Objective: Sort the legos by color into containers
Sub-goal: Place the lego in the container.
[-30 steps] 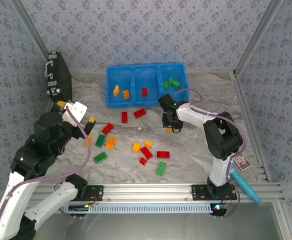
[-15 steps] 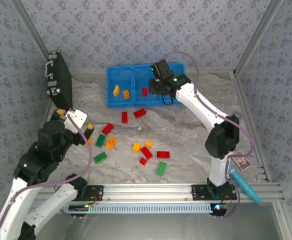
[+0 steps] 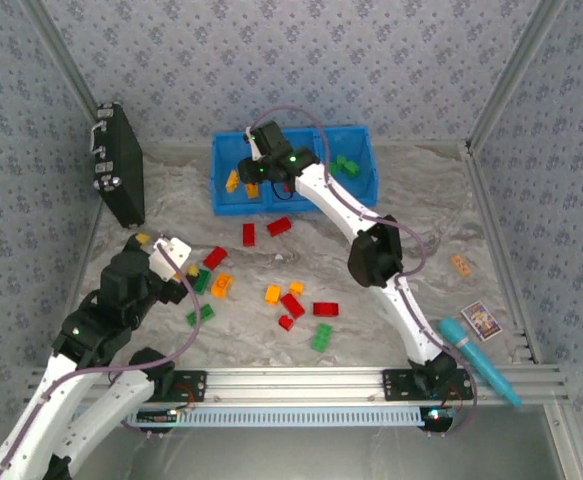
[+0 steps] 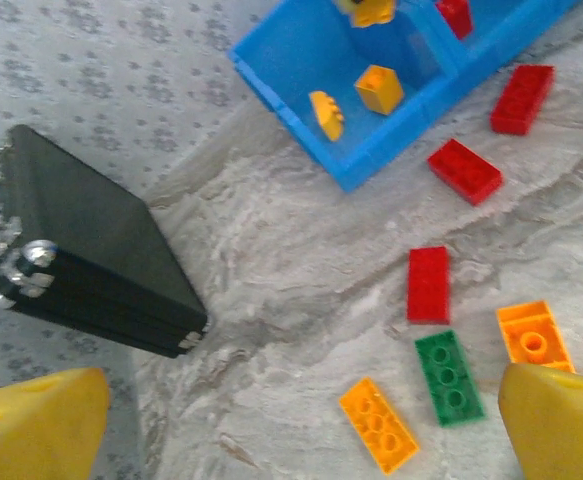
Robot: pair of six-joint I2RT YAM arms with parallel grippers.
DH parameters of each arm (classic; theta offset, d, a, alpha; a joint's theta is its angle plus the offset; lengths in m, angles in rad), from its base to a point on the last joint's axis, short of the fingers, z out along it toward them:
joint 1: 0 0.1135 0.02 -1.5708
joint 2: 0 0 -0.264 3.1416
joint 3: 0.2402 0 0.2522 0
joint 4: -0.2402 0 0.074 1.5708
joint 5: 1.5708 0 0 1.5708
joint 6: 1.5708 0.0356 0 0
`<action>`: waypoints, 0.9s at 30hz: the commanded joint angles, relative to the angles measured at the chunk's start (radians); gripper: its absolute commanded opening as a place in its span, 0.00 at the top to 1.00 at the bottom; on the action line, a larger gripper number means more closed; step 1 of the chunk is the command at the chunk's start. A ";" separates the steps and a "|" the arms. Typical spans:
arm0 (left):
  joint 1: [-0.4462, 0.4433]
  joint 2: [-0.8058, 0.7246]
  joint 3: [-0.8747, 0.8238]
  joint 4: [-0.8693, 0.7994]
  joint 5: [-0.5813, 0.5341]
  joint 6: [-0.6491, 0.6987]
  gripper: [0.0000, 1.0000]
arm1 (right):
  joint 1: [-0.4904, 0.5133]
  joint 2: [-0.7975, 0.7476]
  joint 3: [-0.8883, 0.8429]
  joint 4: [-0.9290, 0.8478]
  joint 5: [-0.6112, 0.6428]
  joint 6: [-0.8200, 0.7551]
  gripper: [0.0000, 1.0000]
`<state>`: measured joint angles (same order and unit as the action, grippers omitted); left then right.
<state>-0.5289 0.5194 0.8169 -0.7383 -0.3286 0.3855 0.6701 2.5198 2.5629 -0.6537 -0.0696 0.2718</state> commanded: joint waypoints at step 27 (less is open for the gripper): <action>0.001 0.434 -0.047 0.015 0.111 -0.928 0.07 | -0.033 -0.476 -0.587 0.256 -0.236 -0.167 0.10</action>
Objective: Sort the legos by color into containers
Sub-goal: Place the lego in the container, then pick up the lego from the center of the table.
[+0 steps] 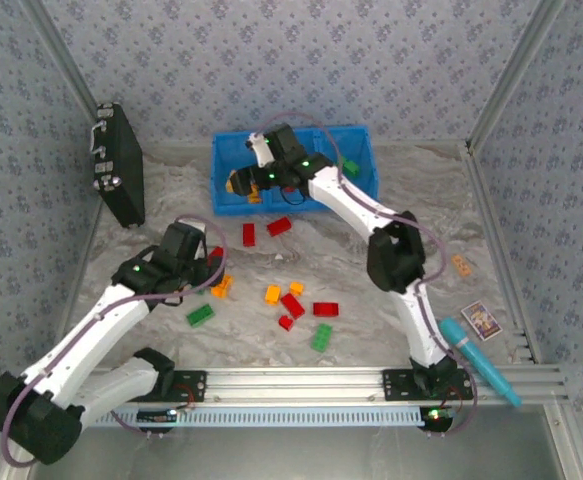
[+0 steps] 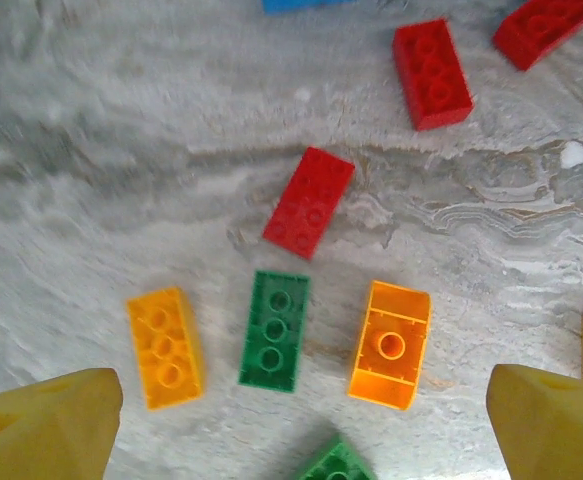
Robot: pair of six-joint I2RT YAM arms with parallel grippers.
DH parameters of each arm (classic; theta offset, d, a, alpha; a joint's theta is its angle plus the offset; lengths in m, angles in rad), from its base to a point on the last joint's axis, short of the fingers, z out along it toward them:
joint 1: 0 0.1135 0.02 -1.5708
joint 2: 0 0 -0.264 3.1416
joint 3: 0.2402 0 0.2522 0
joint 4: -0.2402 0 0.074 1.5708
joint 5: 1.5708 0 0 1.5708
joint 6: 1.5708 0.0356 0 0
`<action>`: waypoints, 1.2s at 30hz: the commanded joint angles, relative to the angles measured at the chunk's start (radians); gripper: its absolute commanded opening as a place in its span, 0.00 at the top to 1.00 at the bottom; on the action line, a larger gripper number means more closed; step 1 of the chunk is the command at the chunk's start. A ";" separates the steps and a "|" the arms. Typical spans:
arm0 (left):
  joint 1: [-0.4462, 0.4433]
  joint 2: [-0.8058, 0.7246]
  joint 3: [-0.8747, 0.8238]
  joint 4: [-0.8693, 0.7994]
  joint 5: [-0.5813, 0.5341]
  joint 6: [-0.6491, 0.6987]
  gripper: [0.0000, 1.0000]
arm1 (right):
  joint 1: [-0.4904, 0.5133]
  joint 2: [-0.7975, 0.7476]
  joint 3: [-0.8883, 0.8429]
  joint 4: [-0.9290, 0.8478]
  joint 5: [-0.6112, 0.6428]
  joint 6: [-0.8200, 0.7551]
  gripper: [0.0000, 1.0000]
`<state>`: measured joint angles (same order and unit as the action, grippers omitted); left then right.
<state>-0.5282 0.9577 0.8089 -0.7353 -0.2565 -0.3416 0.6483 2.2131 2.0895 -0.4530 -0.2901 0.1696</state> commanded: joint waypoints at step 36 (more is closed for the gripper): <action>-0.200 0.439 -0.071 0.317 -0.064 -0.249 0.10 | -0.096 -1.197 -1.158 0.037 0.184 0.102 0.01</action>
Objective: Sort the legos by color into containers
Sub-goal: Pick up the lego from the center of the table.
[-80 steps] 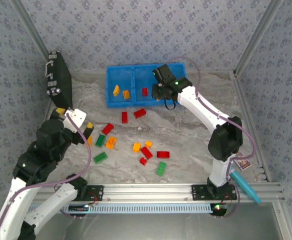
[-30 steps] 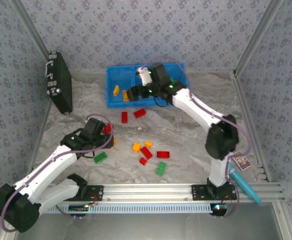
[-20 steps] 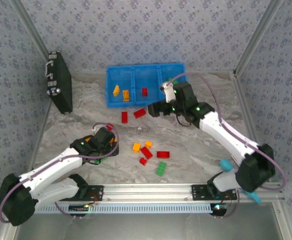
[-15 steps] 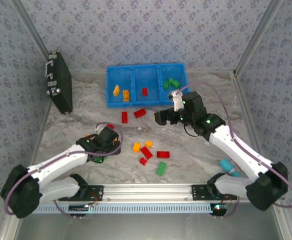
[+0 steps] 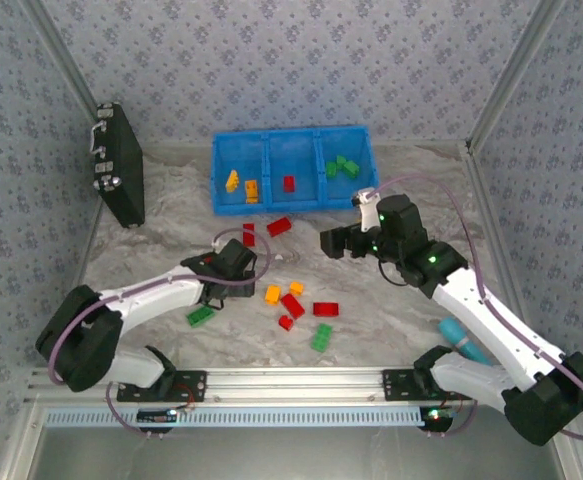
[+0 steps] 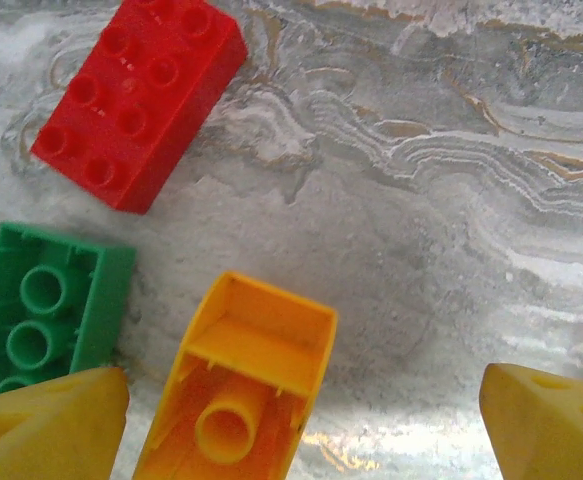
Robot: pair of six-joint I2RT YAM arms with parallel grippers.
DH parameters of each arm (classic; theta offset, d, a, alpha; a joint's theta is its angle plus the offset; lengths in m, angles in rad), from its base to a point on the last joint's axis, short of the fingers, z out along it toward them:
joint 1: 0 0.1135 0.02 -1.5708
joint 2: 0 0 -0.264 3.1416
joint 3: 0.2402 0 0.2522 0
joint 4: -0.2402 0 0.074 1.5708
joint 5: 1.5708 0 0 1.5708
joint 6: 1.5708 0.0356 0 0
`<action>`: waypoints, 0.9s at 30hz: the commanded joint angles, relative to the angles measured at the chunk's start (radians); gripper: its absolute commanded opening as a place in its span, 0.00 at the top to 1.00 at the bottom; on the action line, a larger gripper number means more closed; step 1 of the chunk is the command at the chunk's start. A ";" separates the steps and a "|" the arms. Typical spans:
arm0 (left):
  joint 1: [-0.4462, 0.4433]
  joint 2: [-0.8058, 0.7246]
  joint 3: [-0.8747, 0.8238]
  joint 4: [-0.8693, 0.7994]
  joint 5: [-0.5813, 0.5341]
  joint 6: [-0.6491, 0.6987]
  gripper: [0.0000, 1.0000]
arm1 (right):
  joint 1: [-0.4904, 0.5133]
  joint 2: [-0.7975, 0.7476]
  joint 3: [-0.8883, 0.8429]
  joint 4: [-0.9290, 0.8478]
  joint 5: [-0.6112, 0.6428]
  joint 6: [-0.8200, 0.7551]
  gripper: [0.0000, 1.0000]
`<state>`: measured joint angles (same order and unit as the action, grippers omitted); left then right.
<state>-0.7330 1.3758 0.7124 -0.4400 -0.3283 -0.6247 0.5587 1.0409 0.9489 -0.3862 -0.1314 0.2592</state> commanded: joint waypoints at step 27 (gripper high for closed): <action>0.012 0.106 0.297 -0.028 0.036 0.163 0.73 | -0.020 -0.245 -0.230 -0.182 0.075 0.193 0.02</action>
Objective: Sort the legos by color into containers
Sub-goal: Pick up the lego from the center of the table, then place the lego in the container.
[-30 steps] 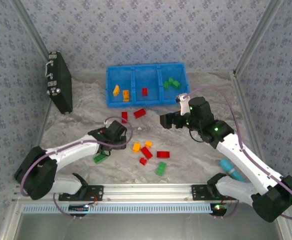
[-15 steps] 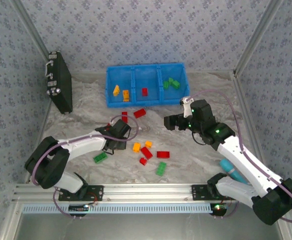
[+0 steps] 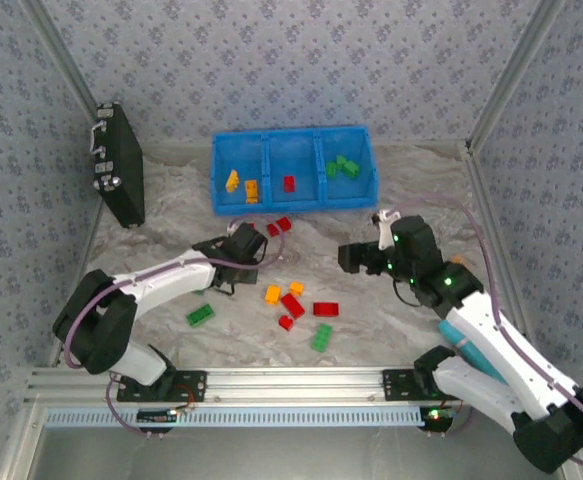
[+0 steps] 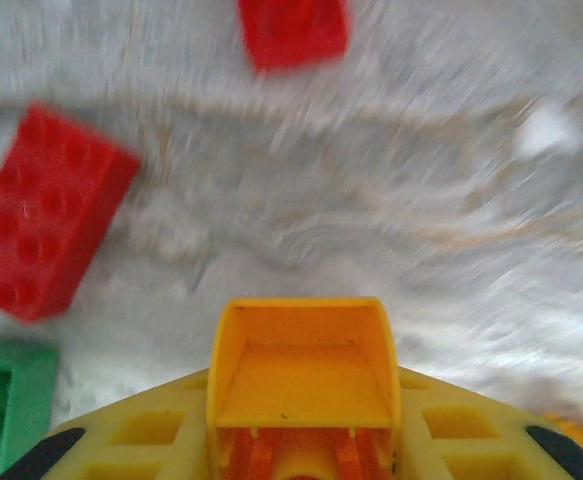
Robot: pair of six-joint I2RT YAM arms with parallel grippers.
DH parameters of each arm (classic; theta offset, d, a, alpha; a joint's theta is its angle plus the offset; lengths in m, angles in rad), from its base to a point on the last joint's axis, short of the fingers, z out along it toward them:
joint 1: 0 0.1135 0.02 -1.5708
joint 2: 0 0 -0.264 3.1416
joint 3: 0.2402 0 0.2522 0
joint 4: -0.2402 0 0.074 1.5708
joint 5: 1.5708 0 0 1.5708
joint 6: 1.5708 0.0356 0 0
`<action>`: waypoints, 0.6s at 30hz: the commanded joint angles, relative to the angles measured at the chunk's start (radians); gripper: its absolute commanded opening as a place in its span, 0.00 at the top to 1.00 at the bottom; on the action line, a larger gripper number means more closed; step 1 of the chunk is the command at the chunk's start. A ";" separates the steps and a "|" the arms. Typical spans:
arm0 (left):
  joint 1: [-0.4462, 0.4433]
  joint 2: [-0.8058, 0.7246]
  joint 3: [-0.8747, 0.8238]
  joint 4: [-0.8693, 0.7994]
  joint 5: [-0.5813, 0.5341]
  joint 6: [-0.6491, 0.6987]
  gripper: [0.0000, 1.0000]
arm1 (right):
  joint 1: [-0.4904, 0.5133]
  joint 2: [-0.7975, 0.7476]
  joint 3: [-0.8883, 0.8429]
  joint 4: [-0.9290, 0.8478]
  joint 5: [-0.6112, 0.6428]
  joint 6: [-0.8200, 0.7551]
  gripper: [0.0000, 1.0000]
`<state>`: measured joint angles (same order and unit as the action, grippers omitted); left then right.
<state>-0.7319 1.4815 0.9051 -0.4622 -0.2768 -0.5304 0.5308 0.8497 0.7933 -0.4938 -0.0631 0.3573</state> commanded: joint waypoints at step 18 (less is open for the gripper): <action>0.269 0.506 0.720 0.186 0.055 0.182 0.76 | 0.141 -0.082 -0.235 0.094 -0.018 0.312 0.05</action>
<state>-0.4858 1.9381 1.5635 -0.3099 -0.2569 -0.3412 0.6529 0.7464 0.5278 -0.4465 -0.0853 0.6426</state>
